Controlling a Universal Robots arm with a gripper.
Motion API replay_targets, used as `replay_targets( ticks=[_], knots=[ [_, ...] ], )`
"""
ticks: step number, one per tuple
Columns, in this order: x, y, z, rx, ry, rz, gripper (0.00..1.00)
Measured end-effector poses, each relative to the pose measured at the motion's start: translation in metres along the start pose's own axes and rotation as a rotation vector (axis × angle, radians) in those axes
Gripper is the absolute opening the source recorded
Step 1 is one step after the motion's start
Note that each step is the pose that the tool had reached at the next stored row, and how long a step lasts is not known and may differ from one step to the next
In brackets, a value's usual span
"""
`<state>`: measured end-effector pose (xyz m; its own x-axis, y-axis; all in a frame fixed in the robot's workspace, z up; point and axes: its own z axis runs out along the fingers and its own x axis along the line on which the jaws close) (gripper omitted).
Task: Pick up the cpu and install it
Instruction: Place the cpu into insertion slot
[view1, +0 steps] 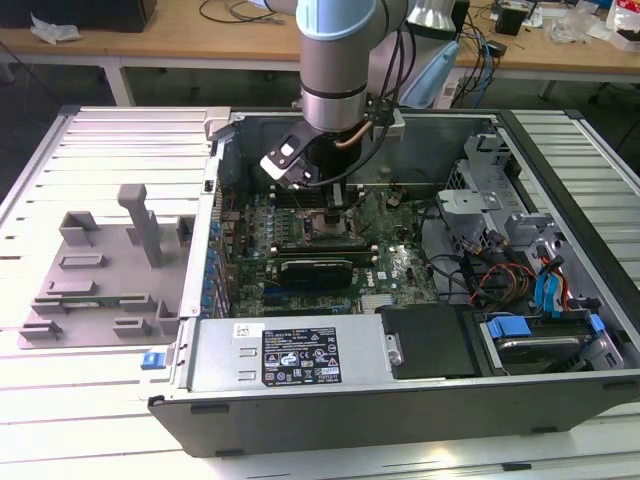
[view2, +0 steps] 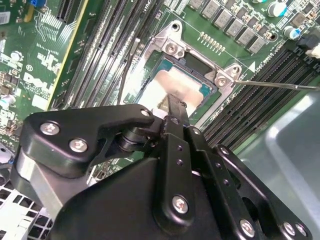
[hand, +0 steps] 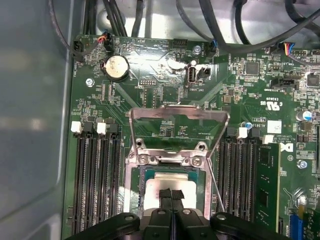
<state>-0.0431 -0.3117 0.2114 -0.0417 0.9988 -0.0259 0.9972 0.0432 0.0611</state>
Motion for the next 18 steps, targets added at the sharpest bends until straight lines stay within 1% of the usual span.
replay_targets(
  ticks=[8, 11, 13, 15, 16, 18],
  knots=[
    [0.0001, -0.0009, 0.0049, 0.0001, -0.0001, 0.000, 0.11],
    [0.0002, -0.0009, 0.0058, -0.0001, 0.0011, 0.000, 0.11],
    [0.0001, -0.0009, 0.0063, 0.0003, 0.0005, 0.000, 0.11],
    [0.0001, -0.0001, 0.0066, 0.0001, 0.0012, -0.006, 0.11],
    [0.0000, 0.0014, 0.0067, -0.0002, 0.0014, -0.009, 0.11],
    [0.0001, 0.0017, 0.0067, -0.0003, 0.0016, -0.010, 0.11]
  ],
)
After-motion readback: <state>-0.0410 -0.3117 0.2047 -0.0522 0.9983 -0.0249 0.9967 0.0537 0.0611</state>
